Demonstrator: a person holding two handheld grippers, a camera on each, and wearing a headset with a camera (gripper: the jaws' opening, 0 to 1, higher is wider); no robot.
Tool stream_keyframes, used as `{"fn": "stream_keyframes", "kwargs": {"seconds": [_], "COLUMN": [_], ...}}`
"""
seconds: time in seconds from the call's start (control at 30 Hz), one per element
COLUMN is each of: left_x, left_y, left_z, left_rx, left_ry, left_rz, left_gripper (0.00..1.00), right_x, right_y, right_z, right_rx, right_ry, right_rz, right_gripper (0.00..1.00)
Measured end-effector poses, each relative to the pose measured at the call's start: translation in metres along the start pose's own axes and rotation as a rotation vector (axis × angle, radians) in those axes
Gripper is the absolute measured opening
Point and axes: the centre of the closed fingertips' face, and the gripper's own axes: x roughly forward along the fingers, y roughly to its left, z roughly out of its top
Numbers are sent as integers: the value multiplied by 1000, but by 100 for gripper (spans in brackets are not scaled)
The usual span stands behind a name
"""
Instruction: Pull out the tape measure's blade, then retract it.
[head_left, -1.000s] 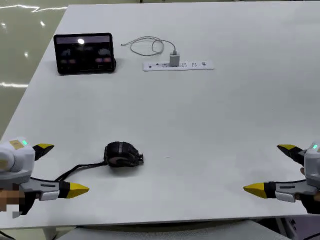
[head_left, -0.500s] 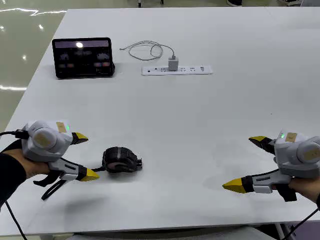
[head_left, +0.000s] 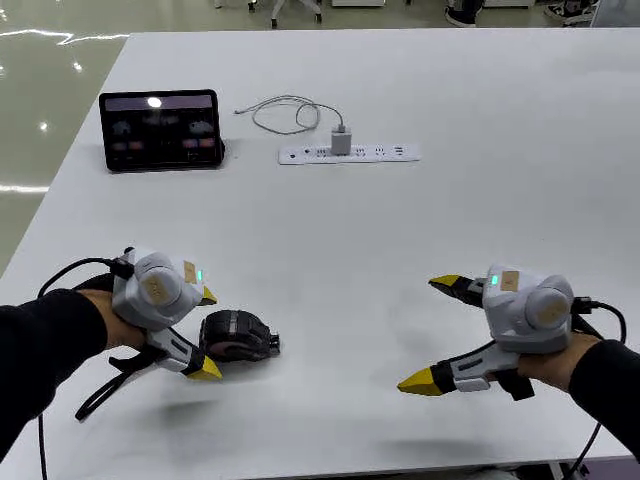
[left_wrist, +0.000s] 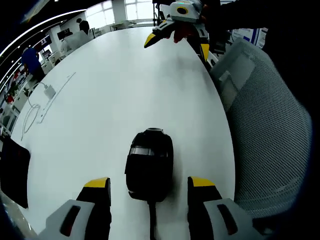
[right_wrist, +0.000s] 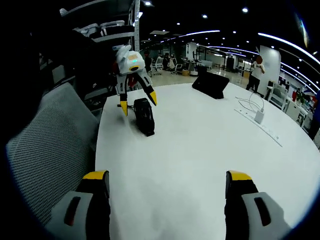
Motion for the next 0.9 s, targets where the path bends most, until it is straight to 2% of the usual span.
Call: {"fn": "stream_keyframes", "kwargs": {"seconds": [0.03,0.2,0.27,0.37,0.4,0.5,0.63,0.7,0.77,0.9], "left_x": [2,9,9,12,12,12,11,11,11,12], "left_y": [1,5,6,-2,-1,2,2,3,7,9], "left_z": [0,10,14,13,14,15,17,18,19,21], "left_rx": [13,46,64,87,78,93,106,103,93,110], "left_ry": [7,-12,-25,-18,-19,-33,-27,-28,-32,-31], "left_rz": [-1,0,1,-46,-35,-31,-27,-23,-10,-8], "left_gripper": [56,51,43,35,34,33,32,32,31,31], "right_x": [3,21,27,37,40,48,58,63,68,79], "right_y": [0,1,3,5,6,5,7,9,9,11], "right_z": [2,9,14,17,16,15,17,20,28,33], "right_rx": [1,-34,-52,-67,-68,-74,-76,-85,-72,-82], "right_ry": [-4,3,-10,-4,1,17,25,26,6,9], "right_rz": [6,34,49,72,76,85,99,110,113,123], "right_gripper": [90,83,76,73,72,68,66,64,62,59]}}
